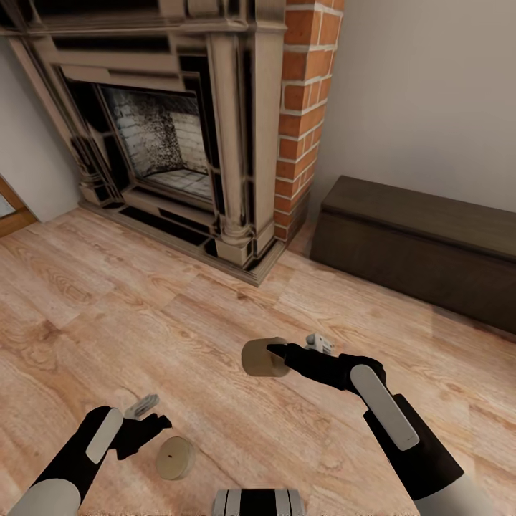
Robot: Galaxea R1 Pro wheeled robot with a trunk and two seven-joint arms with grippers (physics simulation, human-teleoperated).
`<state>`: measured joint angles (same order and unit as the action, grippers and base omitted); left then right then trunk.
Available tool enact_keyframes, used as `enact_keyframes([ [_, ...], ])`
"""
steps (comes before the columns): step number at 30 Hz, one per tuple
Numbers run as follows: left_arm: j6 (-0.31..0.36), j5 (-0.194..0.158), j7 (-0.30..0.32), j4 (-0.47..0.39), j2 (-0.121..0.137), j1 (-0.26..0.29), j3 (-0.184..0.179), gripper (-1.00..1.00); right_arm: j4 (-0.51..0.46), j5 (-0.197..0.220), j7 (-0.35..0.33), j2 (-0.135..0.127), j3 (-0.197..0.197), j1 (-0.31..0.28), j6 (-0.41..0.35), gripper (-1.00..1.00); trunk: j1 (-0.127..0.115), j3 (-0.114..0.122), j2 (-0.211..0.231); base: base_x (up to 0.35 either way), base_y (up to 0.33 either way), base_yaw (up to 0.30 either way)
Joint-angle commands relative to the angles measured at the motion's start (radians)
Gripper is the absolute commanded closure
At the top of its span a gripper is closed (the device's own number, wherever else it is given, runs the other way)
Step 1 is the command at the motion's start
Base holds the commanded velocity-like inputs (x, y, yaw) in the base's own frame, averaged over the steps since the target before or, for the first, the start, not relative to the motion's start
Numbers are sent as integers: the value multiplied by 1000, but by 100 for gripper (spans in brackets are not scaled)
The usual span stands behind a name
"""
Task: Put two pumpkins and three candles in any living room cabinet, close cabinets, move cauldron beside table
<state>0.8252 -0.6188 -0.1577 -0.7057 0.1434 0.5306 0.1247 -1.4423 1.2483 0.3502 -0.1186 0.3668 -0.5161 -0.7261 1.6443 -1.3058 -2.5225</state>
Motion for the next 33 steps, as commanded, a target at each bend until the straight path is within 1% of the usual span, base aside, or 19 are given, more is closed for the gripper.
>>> enact_keyframes([
  [1,4,-11,-8,-1,-1,0,1,-100,-2,5,-15,-1,2,-1,-1,100,0,-5,-1,0,0,0],
  [3,3,-11,-7,-1,-3,0,2,-100,0,2,-76,-1,4,-1,-1,100,1,-12,-1,0,0,0],
  [7,3,-20,-5,0,-6,0,2,-100,2,-5,-108,-1,4,-1,-1,100,3,-28,-2,0,0,0],
  [10,3,-24,-4,-1,-8,0,2,-100,3,-7,-113,-1,4,-1,-1,100,4,-40,-3,0,0,0],
  [14,2,-25,-3,-3,-9,0,1,-100,3,-7,-115,-1,5,-1,-1,100,4,-40,-3,0,0,0],
  [15,2,-25,11,-3,-10,0,0,-100,3,-6,-115,-1,6,-1,-1,100,4,-40,-3,0,0,0],
  [18,-1,-19,89,-2,-7,0,-3,-100,3,-6,-115,1,6,-1,-1,100,4,-40,-3,0,0,0],
  [20,-3,-13,119,-2,-6,0,-4,-100,3,-6,-115,2,6,-1,-1,100,4,-40,-3,0,0,0],
  [22,-5,-11,129,-1,-7,0,-4,-100,3,-6,-115,3,6,-1,-1,100,4,-40,-3,0,0,0],
  [28,-11,-6,134,-1,-7,0,-4,-100,3,-5,-115,4,6,-1,-1,100,4,-40,-3,0,0,0],
  [33,-25,-4,123,-1,-7,0,-5,-100,3,-6,-115,4,6,-1,-1,100,4,-40,-3,0,0,0],
])
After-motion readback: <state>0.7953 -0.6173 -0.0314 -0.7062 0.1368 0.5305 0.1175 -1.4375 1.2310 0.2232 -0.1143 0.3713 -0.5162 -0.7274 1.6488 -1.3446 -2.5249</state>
